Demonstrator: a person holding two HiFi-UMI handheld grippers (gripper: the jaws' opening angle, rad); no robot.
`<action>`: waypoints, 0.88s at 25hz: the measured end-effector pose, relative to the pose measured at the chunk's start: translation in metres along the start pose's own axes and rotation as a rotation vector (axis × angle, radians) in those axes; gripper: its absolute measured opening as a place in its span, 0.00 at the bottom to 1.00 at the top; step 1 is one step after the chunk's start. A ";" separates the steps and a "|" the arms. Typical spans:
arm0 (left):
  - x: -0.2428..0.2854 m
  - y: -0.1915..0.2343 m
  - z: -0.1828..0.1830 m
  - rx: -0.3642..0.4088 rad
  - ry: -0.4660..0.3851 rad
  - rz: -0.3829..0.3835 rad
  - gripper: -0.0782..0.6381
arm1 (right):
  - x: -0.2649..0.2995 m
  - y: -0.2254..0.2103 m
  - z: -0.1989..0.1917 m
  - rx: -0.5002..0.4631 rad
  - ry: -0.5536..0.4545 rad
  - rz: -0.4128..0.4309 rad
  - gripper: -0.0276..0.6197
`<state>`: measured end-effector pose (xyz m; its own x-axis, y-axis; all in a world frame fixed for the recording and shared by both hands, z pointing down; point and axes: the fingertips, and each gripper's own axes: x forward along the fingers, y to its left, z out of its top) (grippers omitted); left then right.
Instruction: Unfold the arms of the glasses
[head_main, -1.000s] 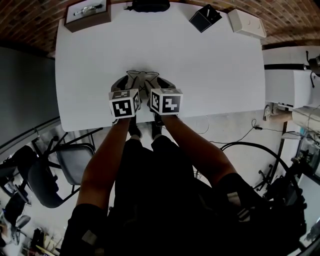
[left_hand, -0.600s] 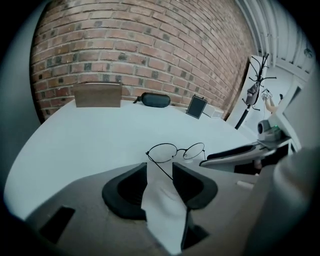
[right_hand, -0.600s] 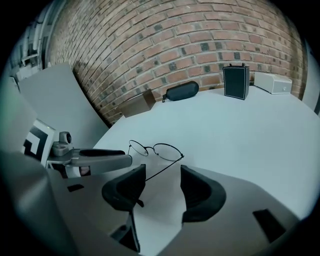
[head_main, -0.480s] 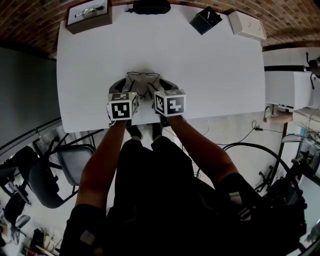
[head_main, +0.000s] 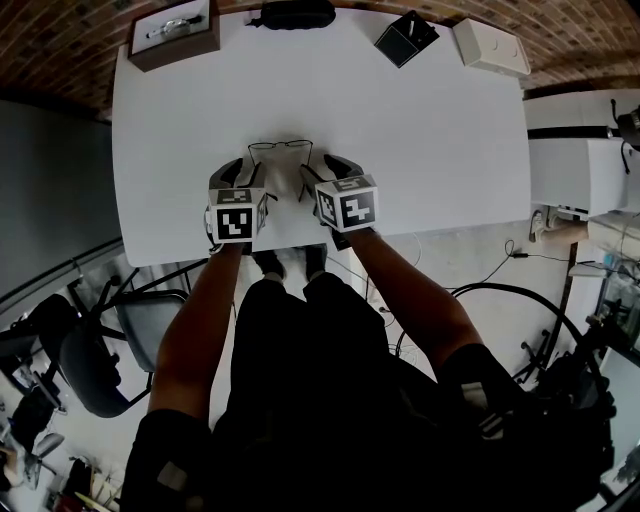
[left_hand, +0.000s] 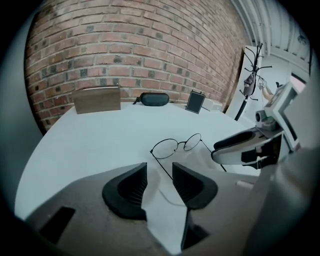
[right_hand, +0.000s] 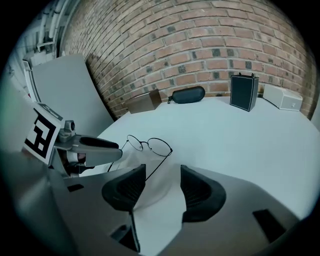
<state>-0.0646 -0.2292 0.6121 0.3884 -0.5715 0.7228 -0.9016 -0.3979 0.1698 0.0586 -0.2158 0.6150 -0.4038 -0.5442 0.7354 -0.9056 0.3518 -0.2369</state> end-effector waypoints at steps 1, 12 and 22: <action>0.000 0.000 0.000 0.008 0.005 0.000 0.34 | -0.003 -0.001 0.002 -0.009 0.003 -0.005 0.32; -0.004 0.000 -0.006 0.054 -0.007 -0.050 0.32 | -0.011 -0.001 0.006 -0.139 -0.005 0.030 0.32; -0.006 -0.001 -0.006 0.106 0.004 -0.057 0.32 | -0.009 -0.001 0.006 -0.182 -0.004 0.059 0.32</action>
<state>-0.0673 -0.2211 0.6119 0.4375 -0.5428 0.7169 -0.8526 -0.5037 0.1389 0.0627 -0.2157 0.6053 -0.4564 -0.5212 0.7211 -0.8420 0.5149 -0.1608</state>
